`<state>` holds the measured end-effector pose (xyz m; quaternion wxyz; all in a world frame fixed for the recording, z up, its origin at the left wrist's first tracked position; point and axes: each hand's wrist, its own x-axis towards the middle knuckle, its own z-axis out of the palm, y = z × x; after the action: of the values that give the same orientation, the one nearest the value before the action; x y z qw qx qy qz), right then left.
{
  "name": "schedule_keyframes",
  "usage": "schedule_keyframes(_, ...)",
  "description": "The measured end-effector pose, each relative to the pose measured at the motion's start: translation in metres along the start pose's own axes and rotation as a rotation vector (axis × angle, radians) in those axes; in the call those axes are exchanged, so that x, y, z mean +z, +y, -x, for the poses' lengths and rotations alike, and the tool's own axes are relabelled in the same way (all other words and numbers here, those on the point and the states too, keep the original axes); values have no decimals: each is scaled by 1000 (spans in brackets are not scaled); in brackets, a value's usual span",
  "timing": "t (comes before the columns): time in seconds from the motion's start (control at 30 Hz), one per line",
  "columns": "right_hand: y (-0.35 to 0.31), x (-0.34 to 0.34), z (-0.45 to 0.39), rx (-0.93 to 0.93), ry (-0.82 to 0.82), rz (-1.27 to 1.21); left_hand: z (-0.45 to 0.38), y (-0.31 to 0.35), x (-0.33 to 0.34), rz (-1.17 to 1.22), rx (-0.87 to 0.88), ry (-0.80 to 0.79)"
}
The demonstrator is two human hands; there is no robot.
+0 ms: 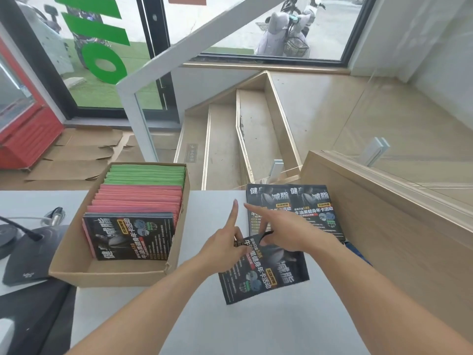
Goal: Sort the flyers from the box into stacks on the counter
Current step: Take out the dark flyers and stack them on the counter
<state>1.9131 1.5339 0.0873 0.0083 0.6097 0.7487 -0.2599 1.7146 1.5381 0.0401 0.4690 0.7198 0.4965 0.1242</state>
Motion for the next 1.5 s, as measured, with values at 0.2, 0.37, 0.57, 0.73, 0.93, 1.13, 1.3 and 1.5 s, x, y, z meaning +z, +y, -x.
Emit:
schedule_keyframes(0.2, 27, 22, 16, 304, 532, -723, 12, -25, 16, 422, -12, 209)
schedule_keyframes(0.37, 23, 75, 38, 441, 588, -1038, 34, -21, 28, 717, -101, 143)
schedule_keyframes(0.57, -6, 147, 57, 654, 642, -1389, 48, -26, 44, 762, -111, 146)
schedule_keyframes(0.73, -16, 136, 56, 570, 794, -1386, 45, -26, 47, 530, -50, 315)
schedule_keyframes(0.93, -21, 93, 32, 375, 880, -1029, 20, -3, 39, 244, 52, 360)
schedule_keyframes(1.13, -15, 81, 16, 344, 804, -748, 7, 5, 40, 1, 73, 387)
schedule_keyframes(1.3, -2, 59, -2, 292, 734, -723, -14, 18, 31, 188, 17, 419)
schedule_keyframes(1.5, 2, 6, -16, 121, 895, -761, -50, 51, 9, 291, 150, 551)
